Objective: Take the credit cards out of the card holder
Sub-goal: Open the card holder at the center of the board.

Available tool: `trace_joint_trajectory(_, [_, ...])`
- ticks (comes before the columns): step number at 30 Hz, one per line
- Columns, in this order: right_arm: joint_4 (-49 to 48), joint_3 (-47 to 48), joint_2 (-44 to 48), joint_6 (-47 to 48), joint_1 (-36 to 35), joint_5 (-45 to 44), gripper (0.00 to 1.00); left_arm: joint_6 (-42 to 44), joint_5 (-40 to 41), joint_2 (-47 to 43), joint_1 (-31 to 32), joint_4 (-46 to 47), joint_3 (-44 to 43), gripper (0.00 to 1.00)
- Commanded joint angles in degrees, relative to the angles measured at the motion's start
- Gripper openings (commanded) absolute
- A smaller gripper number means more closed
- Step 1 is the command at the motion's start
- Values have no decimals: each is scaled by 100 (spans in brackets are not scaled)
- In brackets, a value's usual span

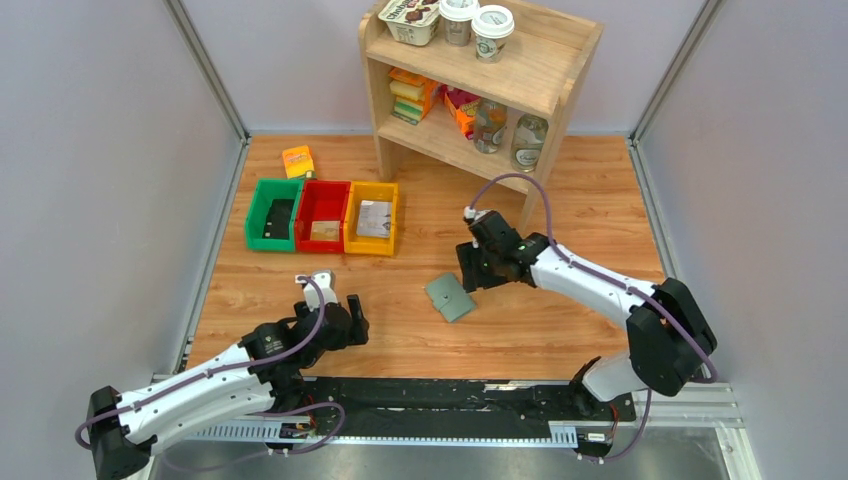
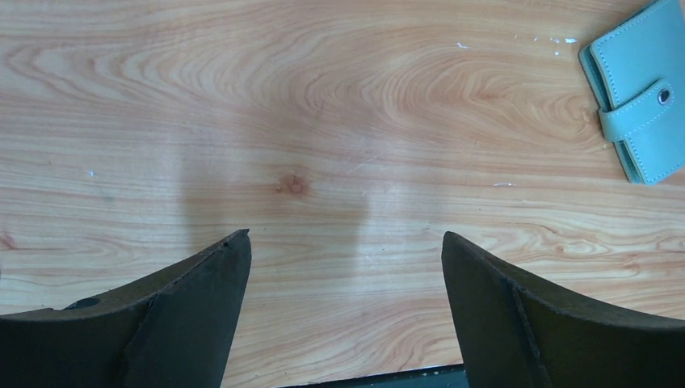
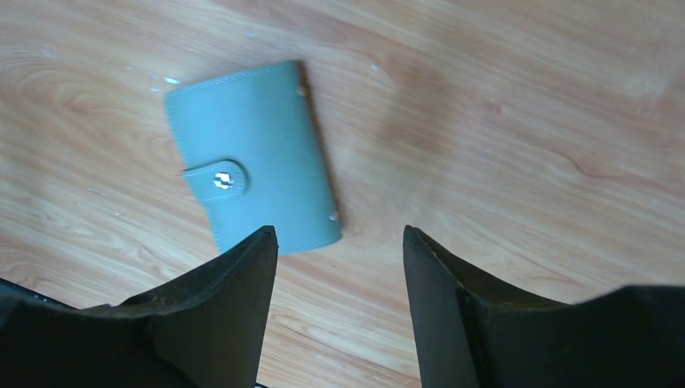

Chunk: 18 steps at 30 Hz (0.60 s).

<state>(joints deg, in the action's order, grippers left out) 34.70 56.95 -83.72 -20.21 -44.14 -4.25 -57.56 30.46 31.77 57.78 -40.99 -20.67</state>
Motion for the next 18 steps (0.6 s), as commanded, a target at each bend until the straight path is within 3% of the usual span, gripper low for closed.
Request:
trace_joint_trajectory(1, [-920, -552, 155, -97, 581, 1329, 61, -370, -119, 31, 32, -23, 115, 95])
trace_joint_trajectory(10, [-1842, -1009, -408, -615, 670, 2384, 52, -413, -224, 304, 32, 162, 62, 91])
trace_joint_trajectory(16, [-2186, -1116, -610, -800, 486, 2517, 49, -1318, -84, -468, 32, -514, 387, 93])
trace_joint_trajectory(18, [-2274, -1098, -689, -827, 407, 2517, 47, -1250, -136, -801, 23, -515, 510, 93])
